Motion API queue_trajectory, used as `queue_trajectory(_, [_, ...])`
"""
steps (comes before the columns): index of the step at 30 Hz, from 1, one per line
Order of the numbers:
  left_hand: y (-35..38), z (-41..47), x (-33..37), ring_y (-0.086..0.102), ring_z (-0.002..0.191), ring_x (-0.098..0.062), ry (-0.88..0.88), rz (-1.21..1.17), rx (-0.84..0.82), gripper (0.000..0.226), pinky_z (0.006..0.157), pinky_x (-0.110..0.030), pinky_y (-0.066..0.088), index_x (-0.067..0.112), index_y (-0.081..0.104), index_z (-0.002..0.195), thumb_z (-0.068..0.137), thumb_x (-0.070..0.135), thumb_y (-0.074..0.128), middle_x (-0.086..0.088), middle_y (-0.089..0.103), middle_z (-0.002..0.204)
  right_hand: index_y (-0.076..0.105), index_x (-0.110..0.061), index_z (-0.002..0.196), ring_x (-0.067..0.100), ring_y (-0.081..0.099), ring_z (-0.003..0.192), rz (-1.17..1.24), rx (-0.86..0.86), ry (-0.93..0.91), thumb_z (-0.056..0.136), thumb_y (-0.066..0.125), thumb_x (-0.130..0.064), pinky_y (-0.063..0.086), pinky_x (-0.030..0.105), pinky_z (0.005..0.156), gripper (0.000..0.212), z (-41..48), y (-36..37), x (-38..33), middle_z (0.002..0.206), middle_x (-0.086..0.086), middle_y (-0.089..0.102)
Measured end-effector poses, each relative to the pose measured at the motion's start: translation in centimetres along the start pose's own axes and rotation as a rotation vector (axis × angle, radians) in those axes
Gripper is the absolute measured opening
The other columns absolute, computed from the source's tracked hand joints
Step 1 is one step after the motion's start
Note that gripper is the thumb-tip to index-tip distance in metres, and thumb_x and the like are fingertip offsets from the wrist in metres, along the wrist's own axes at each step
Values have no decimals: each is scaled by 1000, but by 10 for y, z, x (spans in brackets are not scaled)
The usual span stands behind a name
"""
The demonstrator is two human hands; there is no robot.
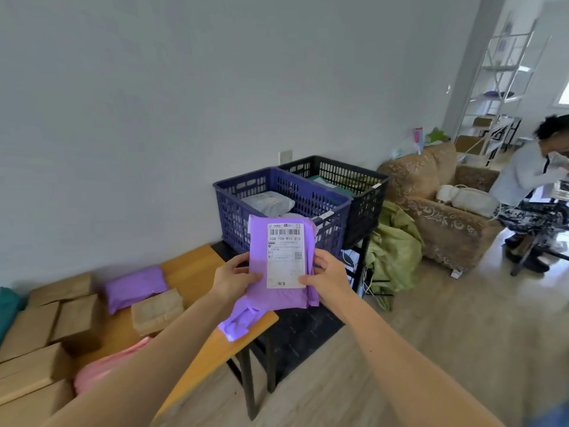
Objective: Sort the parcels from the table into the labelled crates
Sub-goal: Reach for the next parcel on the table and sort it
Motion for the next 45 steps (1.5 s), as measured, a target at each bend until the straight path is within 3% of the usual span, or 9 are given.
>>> queue_trajectory(7, [92, 19, -2, 64, 86, -21, -37, 29, -7, 56, 72, -33, 56, 9, 52, 133, 81, -4, 70, -12, 64, 107, 55, -15, 115, 14, 62, 103, -14, 3, 40, 71, 70, 16, 57, 26, 78, 56, 33, -86, 26, 106, -6, 64])
queue_trajectory(10, [131, 38, 7, 65, 99, -32, -45, 21, -31, 57, 86, -45, 56, 8, 52, 134, 81, -5, 70, -16, 64, 112, 54, -15, 112, 8, 60, 95, -30, 23, 39, 71, 71, 16, 50, 8, 62, 54, 52, -121, 26, 100, -9, 62])
queue_trajectory(13, [168, 63, 16, 64, 101, -32, -41, 26, -55, 54, 87, -46, 55, 9, 54, 130, 81, -7, 69, -15, 65, 110, 55, -11, 112, 5, 60, 91, -37, 66, 21, 71, 69, 20, 48, 6, 61, 53, 79, -153, 26, 99, -7, 62])
queue_trajectory(17, [201, 100, 34, 65, 100, -33, -2, 21, -93, 51, 83, -42, 55, 8, 56, 129, 82, -9, 66, -15, 66, 109, 54, 0, 122, 16, 60, 101, -44, 93, -6, 71, 68, 20, 51, 19, 79, 56, 114, -180, 22, 112, 6, 62])
queue_trajectory(21, [244, 156, 55, 63, 100, -34, 8, 11, -132, 53, 86, -44, 53, 6, 51, 132, 83, -10, 65, -19, 63, 116, 55, -3, 121, 16, 61, 99, -32, 125, -10, 70, 70, 18, 52, 15, 74, 57, 172, -214, 16, 111, 6, 63])
queue_trajectory(25, [279, 217, 77, 65, 93, -28, 11, 11, -123, 46, 77, -41, 56, 5, 55, 126, 83, -5, 67, -12, 65, 106, 55, -3, 122, 22, 60, 109, -44, 135, -15, 71, 69, 18, 52, 37, 93, 56, 239, -242, 9, 119, 11, 63])
queue_trajectory(31, [315, 306, 118, 63, 100, -30, 63, 33, -87, 43, 87, -44, 54, -1, 58, 123, 82, -2, 70, -15, 63, 116, 55, -10, 120, 16, 58, 111, -30, 109, 3, 73, 69, 16, 53, 37, 91, 55, 345, -270, -4, 114, 2, 63])
queue_trajectory(38, [353, 371, 136, 61, 104, -26, 88, 92, -187, 54, 77, -36, 56, 17, 53, 131, 83, -1, 69, -8, 61, 118, 55, -12, 113, 18, 59, 108, 36, 131, 34, 72, 71, 15, 53, 39, 91, 51, 432, -293, 5, 111, 3, 62])
queue_trajectory(45, [397, 430, 135, 64, 93, -28, 26, 32, -234, 70, 83, -46, 52, 24, 42, 142, 84, -5, 66, -14, 63, 120, 56, -9, 120, 18, 61, 107, 62, 54, 41, 72, 72, 14, 55, 40, 90, 56, 517, -317, 22, 114, 5, 64])
Point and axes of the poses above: each hand's wrist, its own z-axis towards the middle knuckle, its own y-axis out of the palm, x = y × z, the point moved 9 cm from there along z, towards the middle knuckle
